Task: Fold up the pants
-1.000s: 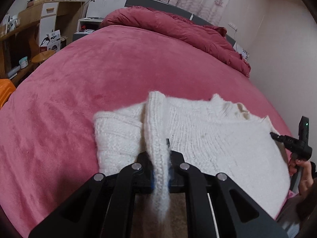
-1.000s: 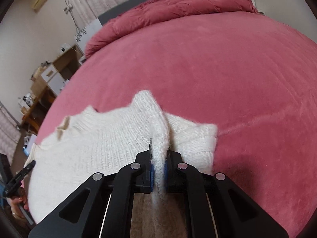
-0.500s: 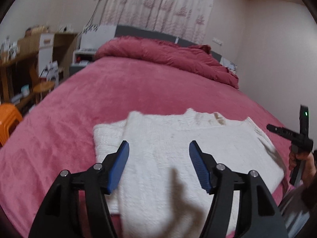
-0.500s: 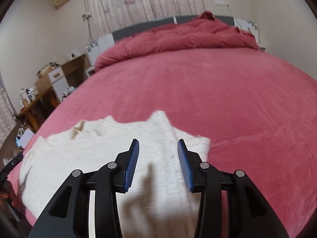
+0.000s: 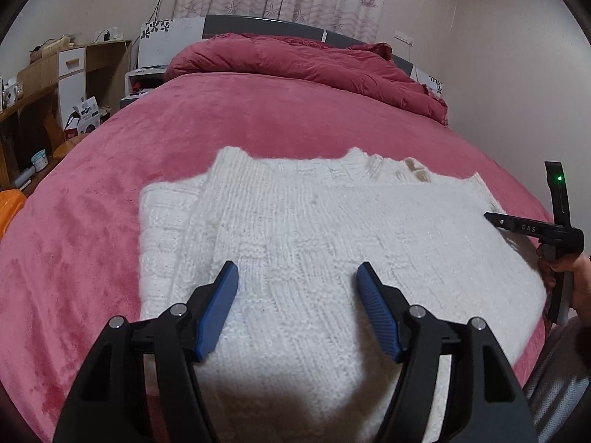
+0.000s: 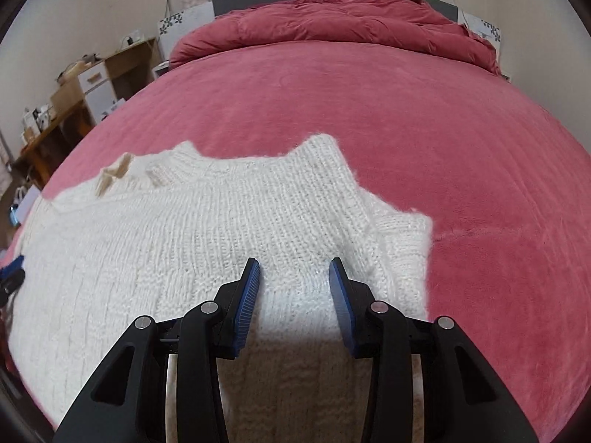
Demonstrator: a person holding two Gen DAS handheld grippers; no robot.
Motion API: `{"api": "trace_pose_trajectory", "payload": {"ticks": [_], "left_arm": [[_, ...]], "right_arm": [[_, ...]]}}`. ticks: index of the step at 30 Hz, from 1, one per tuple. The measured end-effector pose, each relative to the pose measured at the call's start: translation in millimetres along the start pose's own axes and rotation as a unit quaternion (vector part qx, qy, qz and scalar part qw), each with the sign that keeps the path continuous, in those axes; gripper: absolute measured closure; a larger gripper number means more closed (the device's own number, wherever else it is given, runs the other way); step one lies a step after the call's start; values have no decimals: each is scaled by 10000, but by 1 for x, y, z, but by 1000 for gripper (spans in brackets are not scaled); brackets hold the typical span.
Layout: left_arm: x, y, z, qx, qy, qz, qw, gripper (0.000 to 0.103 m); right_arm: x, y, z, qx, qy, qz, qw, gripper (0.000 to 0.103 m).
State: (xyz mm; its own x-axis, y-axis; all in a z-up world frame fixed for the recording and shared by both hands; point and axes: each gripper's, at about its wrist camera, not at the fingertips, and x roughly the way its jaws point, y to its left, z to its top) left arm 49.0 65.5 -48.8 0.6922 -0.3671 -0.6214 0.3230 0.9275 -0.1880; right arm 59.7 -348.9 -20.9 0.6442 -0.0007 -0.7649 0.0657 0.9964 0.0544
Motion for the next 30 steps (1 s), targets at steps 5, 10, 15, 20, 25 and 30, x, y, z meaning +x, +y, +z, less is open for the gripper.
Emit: {"api": "trace_pose_trajectory", "payload": {"ticks": [5,10,15,20,25,30], "left_arm": [[-12,-7,-6,261,-47,174,9995,34],[-24,-3,-16,-11,-54,149,9999,31],[-23,-10,-19,279,-30,409,9988,31],[-46,8,-22,-448,-418,-35,9981,25],[-49,15,-22,-615,-486,-26,9969,16],[-45,25,-21,-863,-418,92,9953,7]], "right_arm": [[-19,9,-8,-93,-275,61,9996,64],[-42,-5,-33,265,-135,75,9995,63],[-38,-16,-39,407,-88,178,9990,63],[-78,-34,-45,934,-705,584,9914,37],[-78,-65,-61,1684,-459,588,9829,33],[-58,-83,-70,2181,60,893,9718,33]]}}
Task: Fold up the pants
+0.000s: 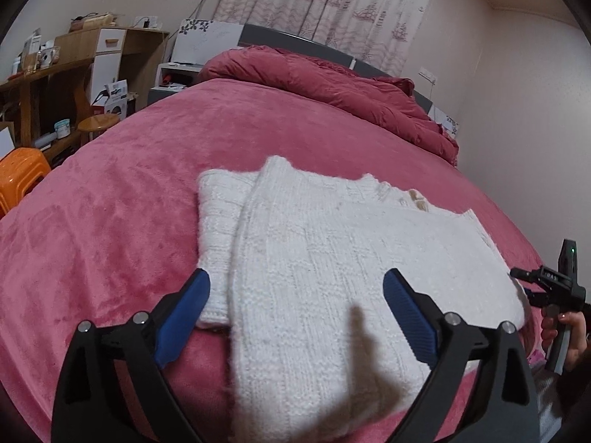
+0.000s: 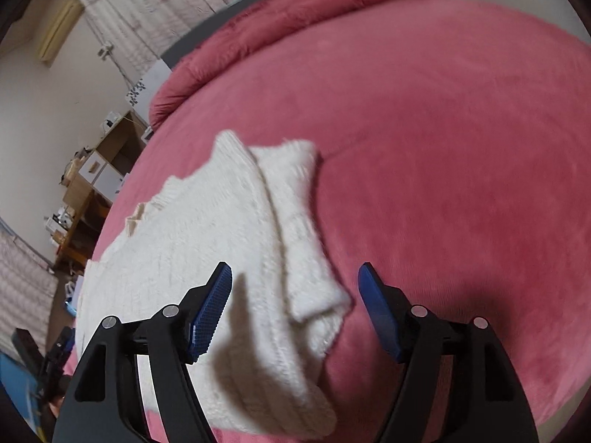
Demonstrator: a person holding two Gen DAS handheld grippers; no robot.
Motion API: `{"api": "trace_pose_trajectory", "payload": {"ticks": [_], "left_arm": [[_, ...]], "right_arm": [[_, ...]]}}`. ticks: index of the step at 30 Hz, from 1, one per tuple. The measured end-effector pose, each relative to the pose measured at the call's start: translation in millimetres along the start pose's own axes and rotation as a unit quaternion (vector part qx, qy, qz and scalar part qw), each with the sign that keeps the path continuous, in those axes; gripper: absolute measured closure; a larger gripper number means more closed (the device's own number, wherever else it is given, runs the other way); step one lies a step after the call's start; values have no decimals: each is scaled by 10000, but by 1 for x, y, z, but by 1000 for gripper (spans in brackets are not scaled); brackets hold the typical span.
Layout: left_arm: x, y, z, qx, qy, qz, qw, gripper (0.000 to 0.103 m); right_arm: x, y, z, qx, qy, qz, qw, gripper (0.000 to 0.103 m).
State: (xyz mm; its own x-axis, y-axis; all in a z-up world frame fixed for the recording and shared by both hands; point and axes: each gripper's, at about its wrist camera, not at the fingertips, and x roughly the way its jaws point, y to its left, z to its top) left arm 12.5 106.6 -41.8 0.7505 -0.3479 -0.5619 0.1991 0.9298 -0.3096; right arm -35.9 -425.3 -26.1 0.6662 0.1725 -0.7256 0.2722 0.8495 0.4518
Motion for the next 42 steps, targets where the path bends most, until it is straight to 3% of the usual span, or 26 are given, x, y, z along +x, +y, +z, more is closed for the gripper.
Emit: {"api": "trace_pose_trajectory", "payload": {"ticks": [4,11,21,22,24,26,36,42], "left_arm": [[-1,10,3,-148,-21,240,9996,5],[4,38,4,-754,192,302,9965,5],[25,27,1,-582,539,66,9968,5],[27,24,-1,-521,585,97,9969,5],[28,21,-2,-381,618,178,9972,5],[27,17,-2,-289,604,222,9975,5],[19,24,2,-398,474,373,9974,5],[17,18,5,-6,467,826,9955,4]], "right_arm": [[8,-9,-1,467,91,379,9981,33],[31,-4,11,448,316,774,9955,38],[59,5,19,725,574,1451,9851,51],[61,5,20,732,613,1473,9845,55],[63,6,19,751,654,1363,9857,75],[61,5,18,890,652,1491,9826,80],[23,35,23,690,398,1336,9878,83],[7,69,34,704,462,1007,9914,83]]}}
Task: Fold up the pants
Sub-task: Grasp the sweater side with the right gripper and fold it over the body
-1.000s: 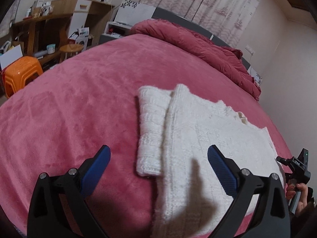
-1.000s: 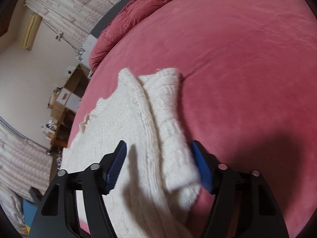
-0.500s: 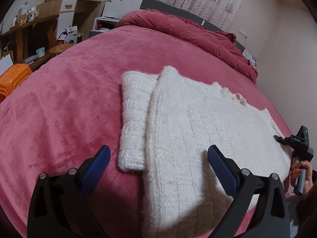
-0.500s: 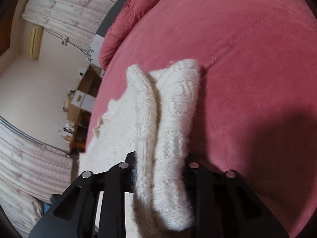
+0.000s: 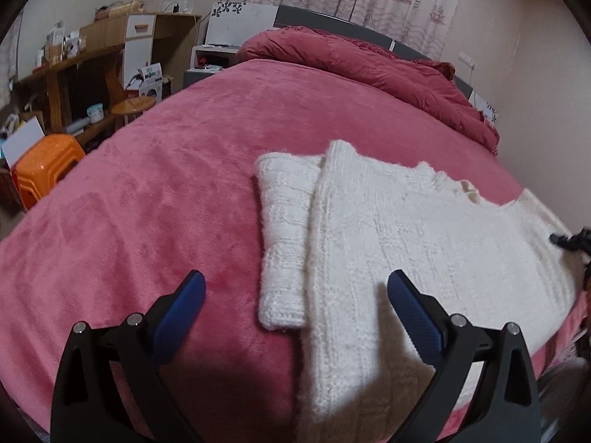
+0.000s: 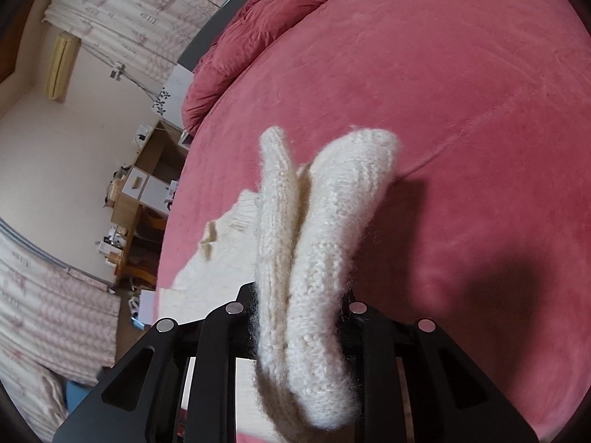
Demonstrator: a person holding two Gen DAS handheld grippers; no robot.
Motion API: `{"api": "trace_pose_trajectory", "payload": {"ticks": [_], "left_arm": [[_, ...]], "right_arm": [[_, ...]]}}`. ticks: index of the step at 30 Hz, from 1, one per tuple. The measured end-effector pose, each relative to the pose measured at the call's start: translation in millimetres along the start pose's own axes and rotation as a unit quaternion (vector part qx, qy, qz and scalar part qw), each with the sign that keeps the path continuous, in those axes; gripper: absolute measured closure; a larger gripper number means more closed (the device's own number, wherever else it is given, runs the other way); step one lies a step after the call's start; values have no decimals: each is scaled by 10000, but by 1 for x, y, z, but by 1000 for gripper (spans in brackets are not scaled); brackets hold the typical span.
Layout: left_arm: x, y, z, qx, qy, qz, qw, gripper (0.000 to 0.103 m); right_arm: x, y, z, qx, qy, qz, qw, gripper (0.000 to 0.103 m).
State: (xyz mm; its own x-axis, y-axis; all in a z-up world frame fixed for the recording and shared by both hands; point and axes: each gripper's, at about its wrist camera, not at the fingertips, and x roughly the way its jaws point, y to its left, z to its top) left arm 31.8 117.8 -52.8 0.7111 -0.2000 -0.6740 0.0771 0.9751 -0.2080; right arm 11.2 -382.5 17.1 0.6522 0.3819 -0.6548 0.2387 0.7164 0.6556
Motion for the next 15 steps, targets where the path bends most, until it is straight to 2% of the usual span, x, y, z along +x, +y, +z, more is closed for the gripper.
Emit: {"api": "trace_pose_trajectory", "payload": {"ticks": [4,6,12,15], "left_arm": [[-3,-3,1,203,-7,191,9996,3],[-6,0,3,170,-27,275,9995,3],[-17,21,7,-271,-101,357,9989,3],[-26,34,9,-579,-294,449,9969,3]], "right_arm": [[-7,31,-5,-11,-116,-28,9999,83],[-9,56,-11,-214,-197,-36,9996,83],[-3,144,-34,-942,-284,-128,9951,83],[8,186,-49,-1339,-306,-236,9902,83]]}}
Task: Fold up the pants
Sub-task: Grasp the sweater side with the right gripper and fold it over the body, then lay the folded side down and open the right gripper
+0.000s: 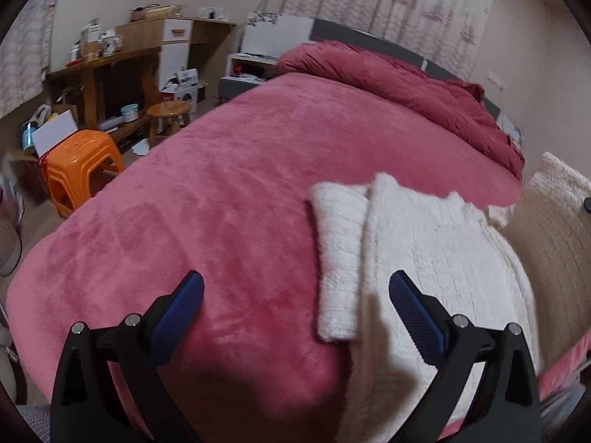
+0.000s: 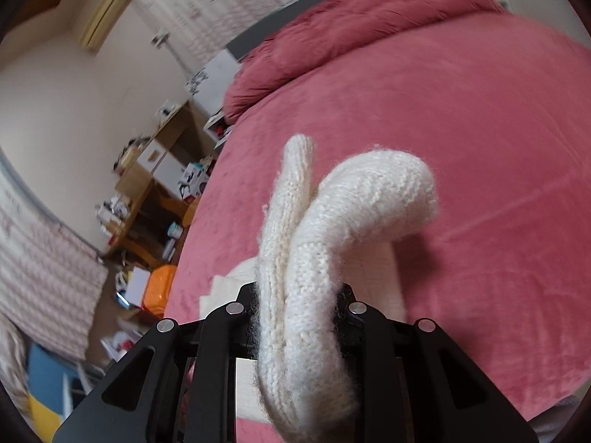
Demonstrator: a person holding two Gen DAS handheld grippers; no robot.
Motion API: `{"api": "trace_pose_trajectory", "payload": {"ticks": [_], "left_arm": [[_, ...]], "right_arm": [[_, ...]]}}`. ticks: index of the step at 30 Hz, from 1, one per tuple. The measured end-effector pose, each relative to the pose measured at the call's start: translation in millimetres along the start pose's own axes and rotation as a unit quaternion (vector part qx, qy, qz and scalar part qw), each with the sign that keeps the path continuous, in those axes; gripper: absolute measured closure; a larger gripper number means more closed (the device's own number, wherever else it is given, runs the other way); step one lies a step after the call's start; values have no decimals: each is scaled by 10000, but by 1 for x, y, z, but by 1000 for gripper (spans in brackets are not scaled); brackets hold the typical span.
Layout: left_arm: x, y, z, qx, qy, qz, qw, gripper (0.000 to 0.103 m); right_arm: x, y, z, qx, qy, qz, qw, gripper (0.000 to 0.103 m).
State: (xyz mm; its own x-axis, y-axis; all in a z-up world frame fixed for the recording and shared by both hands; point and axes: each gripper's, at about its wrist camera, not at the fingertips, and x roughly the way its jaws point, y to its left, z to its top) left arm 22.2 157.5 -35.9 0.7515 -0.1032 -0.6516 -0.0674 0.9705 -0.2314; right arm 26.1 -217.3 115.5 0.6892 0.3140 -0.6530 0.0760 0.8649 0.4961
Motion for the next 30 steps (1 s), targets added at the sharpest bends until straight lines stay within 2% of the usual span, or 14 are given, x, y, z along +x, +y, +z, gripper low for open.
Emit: {"api": "trace_pose_trajectory", "payload": {"ticks": [6,10,13,16,19,20,21,23,27,30], "left_arm": [[-7,32,3,-722,-118,6,9973,3],[-4,45,2,-1005,-98,24,9949,3],[-1,53,2,-1152,-99,8,9933,3],[1,57,3,-1237,-104,-4,9923,3],[3,61,3,-1333,-106,-35,9910,3],[4,62,3,-1373,-94,-53,9905,3],[4,63,2,-1400,-83,-62,9901,3],[6,66,1,-1483,-46,-99,9889,3],[7,70,0,-1580,-36,-148,9873,3],[5,68,-2,-1556,-83,-338,9872,3]], "right_arm": [[46,79,-32,-933,237,-168,9952,83],[92,119,-71,-1687,409,-351,9842,83],[120,139,-98,-2140,500,-602,9737,83],[139,141,-116,-2378,565,-841,9660,83],[151,139,-125,-2452,582,-858,9639,73],[151,140,-128,-2466,574,-802,9641,65],[151,141,-130,-2476,572,-689,9647,50],[144,142,-134,-2469,592,-347,9666,38],[116,143,-141,-2604,515,295,9637,38],[77,128,-140,-2446,182,871,9655,38]]}}
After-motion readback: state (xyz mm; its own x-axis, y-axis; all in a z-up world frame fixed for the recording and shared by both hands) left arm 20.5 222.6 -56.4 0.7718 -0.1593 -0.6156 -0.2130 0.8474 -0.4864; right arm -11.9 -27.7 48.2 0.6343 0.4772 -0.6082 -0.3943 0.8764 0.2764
